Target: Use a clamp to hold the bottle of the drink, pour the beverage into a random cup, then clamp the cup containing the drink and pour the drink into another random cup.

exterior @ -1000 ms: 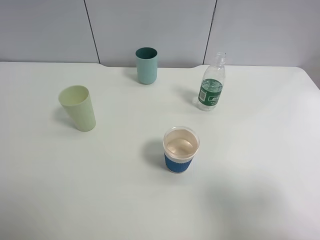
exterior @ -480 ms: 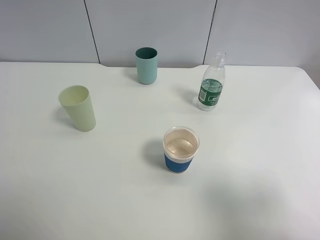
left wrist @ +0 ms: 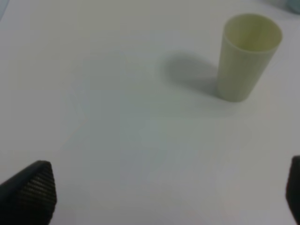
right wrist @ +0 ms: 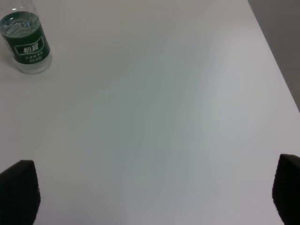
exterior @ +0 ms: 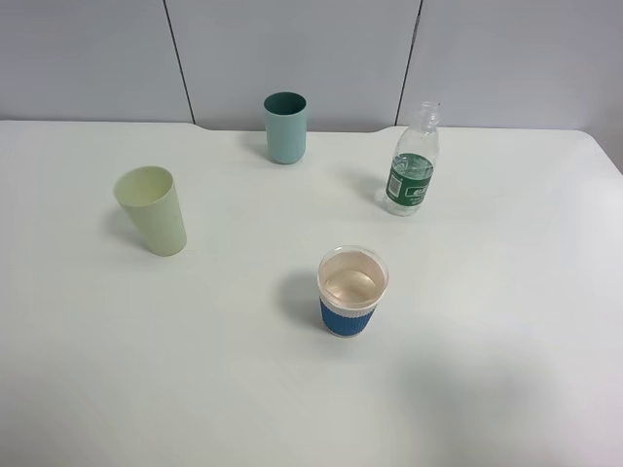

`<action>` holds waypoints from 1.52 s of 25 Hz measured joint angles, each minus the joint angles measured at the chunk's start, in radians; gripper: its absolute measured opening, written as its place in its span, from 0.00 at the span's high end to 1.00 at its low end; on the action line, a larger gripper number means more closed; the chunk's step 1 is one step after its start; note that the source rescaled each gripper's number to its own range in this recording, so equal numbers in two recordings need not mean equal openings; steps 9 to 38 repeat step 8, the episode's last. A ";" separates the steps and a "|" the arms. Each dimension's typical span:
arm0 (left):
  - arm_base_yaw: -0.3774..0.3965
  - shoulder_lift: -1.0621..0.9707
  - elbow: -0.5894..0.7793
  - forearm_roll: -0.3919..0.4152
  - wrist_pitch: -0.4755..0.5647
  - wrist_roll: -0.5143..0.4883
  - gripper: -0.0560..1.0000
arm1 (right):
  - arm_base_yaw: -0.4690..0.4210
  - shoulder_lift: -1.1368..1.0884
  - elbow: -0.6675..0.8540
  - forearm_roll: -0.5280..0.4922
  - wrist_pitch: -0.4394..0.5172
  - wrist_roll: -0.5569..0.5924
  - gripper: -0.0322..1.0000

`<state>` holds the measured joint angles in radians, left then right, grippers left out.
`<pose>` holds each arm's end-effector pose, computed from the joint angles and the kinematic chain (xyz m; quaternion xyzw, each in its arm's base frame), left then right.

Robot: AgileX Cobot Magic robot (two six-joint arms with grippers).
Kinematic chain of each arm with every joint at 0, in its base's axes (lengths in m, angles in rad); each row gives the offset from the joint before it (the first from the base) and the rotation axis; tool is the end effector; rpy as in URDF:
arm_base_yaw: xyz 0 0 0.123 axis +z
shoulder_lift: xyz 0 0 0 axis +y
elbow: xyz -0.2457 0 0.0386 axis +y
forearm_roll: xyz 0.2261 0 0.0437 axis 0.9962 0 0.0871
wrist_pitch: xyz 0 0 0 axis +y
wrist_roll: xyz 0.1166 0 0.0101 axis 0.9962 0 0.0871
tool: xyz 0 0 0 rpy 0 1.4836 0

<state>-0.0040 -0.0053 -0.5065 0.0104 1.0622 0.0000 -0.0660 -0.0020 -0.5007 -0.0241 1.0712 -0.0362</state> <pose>0.0345 0.0009 0.2568 0.0015 0.8505 0.0041 0.5259 0.0347 -0.0048 0.2541 0.0133 0.8551 -0.0385 0.5169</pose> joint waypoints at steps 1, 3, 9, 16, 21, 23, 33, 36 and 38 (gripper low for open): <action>0.000 0.000 0.000 0.000 0.000 0.000 0.00 | 0.000 0.000 0.000 0.000 0.000 0.000 0.00; 0.000 0.000 0.000 0.000 0.000 0.000 0.00 | 0.000 0.000 0.000 0.000 0.000 0.000 0.00; 0.000 0.000 0.000 0.000 0.000 0.000 0.00 | 0.000 0.000 0.000 0.000 0.000 0.000 0.00; 0.000 0.000 0.000 0.000 0.000 0.000 0.00 | 0.000 0.000 0.000 0.000 0.000 0.000 0.00; 0.000 0.000 0.000 0.000 0.000 0.000 0.00 | 0.000 0.000 0.000 0.000 0.000 0.000 0.00; 0.000 0.000 0.000 0.000 0.000 0.000 0.00 | 0.000 0.000 0.000 0.000 0.000 0.000 0.00; 0.000 0.000 0.000 0.000 0.000 0.000 0.00 | 0.000 0.000 0.000 0.000 0.000 0.000 0.00; 0.000 0.000 0.000 0.000 0.000 0.000 0.00 | 0.000 0.000 0.000 0.000 0.000 0.000 0.00; 0.000 0.000 0.000 0.000 0.000 0.000 0.00 | 0.000 0.000 0.000 0.000 0.000 0.000 0.00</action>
